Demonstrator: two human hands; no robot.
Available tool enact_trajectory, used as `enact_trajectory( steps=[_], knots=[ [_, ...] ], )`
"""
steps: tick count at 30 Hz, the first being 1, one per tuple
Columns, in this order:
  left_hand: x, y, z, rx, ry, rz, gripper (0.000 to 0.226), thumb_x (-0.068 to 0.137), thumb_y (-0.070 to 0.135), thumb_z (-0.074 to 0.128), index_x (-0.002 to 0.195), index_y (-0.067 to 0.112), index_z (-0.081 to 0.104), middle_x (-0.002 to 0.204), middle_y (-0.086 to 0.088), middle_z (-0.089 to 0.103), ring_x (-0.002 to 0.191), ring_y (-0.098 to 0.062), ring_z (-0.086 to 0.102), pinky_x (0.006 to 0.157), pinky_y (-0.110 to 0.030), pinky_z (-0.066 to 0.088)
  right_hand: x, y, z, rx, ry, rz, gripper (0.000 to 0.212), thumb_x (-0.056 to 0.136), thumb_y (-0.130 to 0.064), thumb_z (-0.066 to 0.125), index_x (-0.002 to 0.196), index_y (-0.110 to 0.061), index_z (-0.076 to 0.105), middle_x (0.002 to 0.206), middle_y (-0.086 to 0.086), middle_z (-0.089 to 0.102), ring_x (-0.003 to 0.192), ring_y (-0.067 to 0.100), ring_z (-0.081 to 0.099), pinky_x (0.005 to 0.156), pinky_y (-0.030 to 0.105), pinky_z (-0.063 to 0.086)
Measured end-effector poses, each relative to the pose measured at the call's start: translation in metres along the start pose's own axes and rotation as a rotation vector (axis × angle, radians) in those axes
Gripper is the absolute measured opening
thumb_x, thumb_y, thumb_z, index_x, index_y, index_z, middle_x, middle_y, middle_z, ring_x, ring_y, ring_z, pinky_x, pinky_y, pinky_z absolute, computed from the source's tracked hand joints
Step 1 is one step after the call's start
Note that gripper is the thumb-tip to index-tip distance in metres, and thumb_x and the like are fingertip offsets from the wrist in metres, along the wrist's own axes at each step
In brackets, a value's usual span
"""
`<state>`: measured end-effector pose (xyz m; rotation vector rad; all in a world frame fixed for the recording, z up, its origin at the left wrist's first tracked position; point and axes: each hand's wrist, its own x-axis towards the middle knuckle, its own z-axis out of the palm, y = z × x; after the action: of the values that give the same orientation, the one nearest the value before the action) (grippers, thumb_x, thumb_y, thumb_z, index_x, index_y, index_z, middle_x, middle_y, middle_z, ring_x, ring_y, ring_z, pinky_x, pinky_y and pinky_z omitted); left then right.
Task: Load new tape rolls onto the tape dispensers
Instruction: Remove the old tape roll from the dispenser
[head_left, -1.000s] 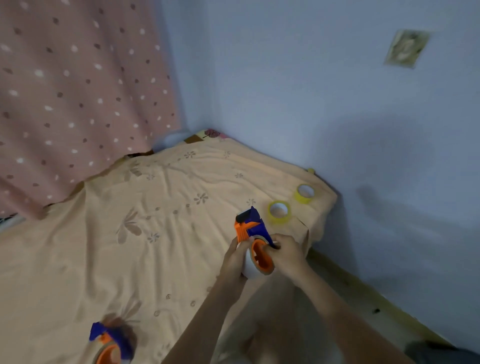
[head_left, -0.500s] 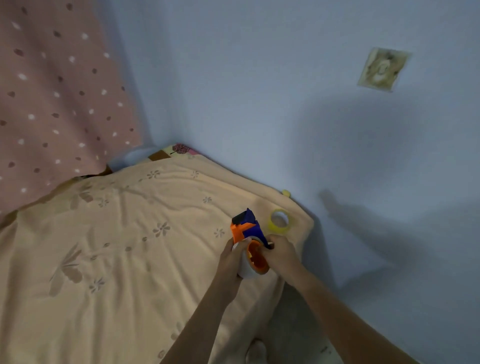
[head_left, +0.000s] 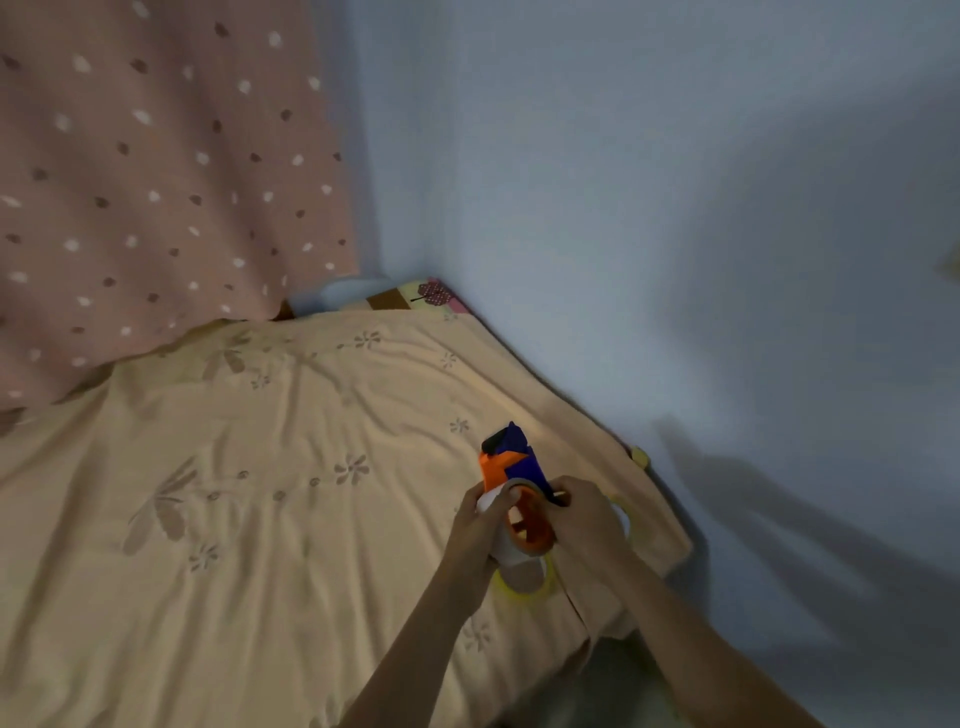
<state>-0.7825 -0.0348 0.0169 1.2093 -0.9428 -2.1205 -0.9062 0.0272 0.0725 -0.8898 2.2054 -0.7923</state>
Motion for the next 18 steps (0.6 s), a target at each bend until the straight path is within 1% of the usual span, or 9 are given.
enact_trajectory(
  steps=[2, 5, 7, 10, 12, 13, 15, 17, 18],
  knots=[
    [0.01, -0.001, 0.005, -0.037, 0.027, -0.005, 0.077, 0.064, 0.039, 0.087, 0.132, 0.018, 0.06, 0.125, -0.015, 0.072, 0.116, -0.037, 0.068, 0.1, -0.061, 0.054, 0.015, 0.001, -0.002, 0.019, -0.015, -0.001, 0.028, 0.088, -0.029, 0.065, 0.078, -0.003, 0.065, 0.076, 0.014, 0.07, 0.072, 0.031, 0.065, 0.068, 0.039, 0.052],
    [0.019, -0.002, 0.019, -0.114, 0.022, 0.02, 0.071, 0.069, 0.037, 0.088, 0.132, 0.019, 0.062, 0.123, -0.017, 0.073, 0.116, -0.04, 0.068, 0.1, -0.062, 0.054, 0.038, 0.004, -0.01, 0.091, -0.031, -0.006, 0.027, 0.085, -0.025, 0.067, 0.061, -0.015, 0.057, 0.059, 0.002, 0.06, 0.057, 0.018, 0.056, 0.056, 0.029, 0.043],
    [0.025, 0.0, 0.032, -0.155, 0.037, 0.058, 0.066, 0.073, 0.034, 0.089, 0.132, 0.018, 0.064, 0.124, -0.019, 0.073, 0.117, -0.041, 0.068, 0.101, -0.063, 0.053, 0.057, 0.005, -0.019, 0.101, -0.07, -0.026, 0.03, 0.083, -0.025, 0.069, 0.057, -0.019, 0.054, 0.055, -0.001, 0.058, 0.055, 0.016, 0.056, 0.055, 0.03, 0.044],
    [0.031, 0.003, 0.051, -0.23, 0.124, 0.073, 0.067, 0.074, 0.027, 0.09, 0.134, 0.016, 0.063, 0.127, -0.021, 0.071, 0.119, -0.042, 0.067, 0.1, -0.061, 0.054, 0.084, 0.005, -0.03, 0.086, -0.169, -0.044, 0.02, 0.081, -0.03, 0.07, 0.069, -0.016, 0.064, 0.066, 0.004, 0.069, 0.067, 0.021, 0.068, 0.067, 0.037, 0.058],
    [0.035, 0.004, 0.06, -0.237, 0.182, 0.073, 0.074, 0.069, 0.029, 0.094, 0.135, 0.018, 0.061, 0.131, -0.021, 0.068, 0.121, -0.042, 0.065, 0.098, -0.062, 0.055, 0.101, 0.005, -0.033, 0.092, -0.234, -0.034, 0.012, 0.081, -0.027, 0.07, 0.077, -0.017, 0.066, 0.076, 0.006, 0.071, 0.075, 0.023, 0.071, 0.075, 0.044, 0.063],
    [0.037, 0.005, 0.063, -0.234, 0.208, 0.069, 0.078, 0.066, 0.031, 0.095, 0.135, 0.018, 0.061, 0.132, -0.02, 0.068, 0.122, -0.042, 0.065, 0.098, -0.063, 0.055, 0.105, 0.003, -0.036, 0.105, -0.263, -0.034, 0.01, 0.082, -0.025, 0.07, 0.081, -0.016, 0.066, 0.079, 0.008, 0.071, 0.077, 0.023, 0.071, 0.074, 0.044, 0.063],
    [0.04, 0.006, 0.064, -0.239, 0.239, 0.061, 0.081, 0.066, 0.031, 0.094, 0.136, 0.013, 0.059, 0.133, -0.022, 0.066, 0.124, -0.043, 0.063, 0.099, -0.061, 0.055, 0.113, -0.001, -0.037, 0.147, -0.334, -0.027, 0.01, 0.084, -0.021, 0.07, 0.088, -0.014, 0.065, 0.082, 0.008, 0.07, 0.075, 0.02, 0.071, 0.067, 0.038, 0.064],
    [0.039, 0.009, 0.062, -0.296, 0.254, 0.057, 0.076, 0.072, 0.026, 0.089, 0.138, 0.009, 0.057, 0.136, -0.025, 0.064, 0.126, -0.044, 0.061, 0.098, -0.057, 0.056, 0.117, -0.005, -0.037, 0.184, -0.414, -0.026, 0.018, 0.088, -0.023, 0.069, 0.097, -0.01, 0.063, 0.087, 0.01, 0.07, 0.074, 0.018, 0.071, 0.058, 0.029, 0.061],
    [0.038, 0.009, 0.058, -0.326, 0.255, 0.061, 0.071, 0.077, 0.024, 0.084, 0.14, 0.007, 0.056, 0.137, -0.027, 0.062, 0.126, -0.043, 0.06, 0.097, -0.054, 0.057, 0.119, -0.006, -0.037, 0.196, -0.452, -0.031, 0.022, 0.09, -0.026, 0.069, 0.101, -0.009, 0.062, 0.091, 0.011, 0.07, 0.076, 0.019, 0.071, 0.057, 0.028, 0.06]
  ],
)
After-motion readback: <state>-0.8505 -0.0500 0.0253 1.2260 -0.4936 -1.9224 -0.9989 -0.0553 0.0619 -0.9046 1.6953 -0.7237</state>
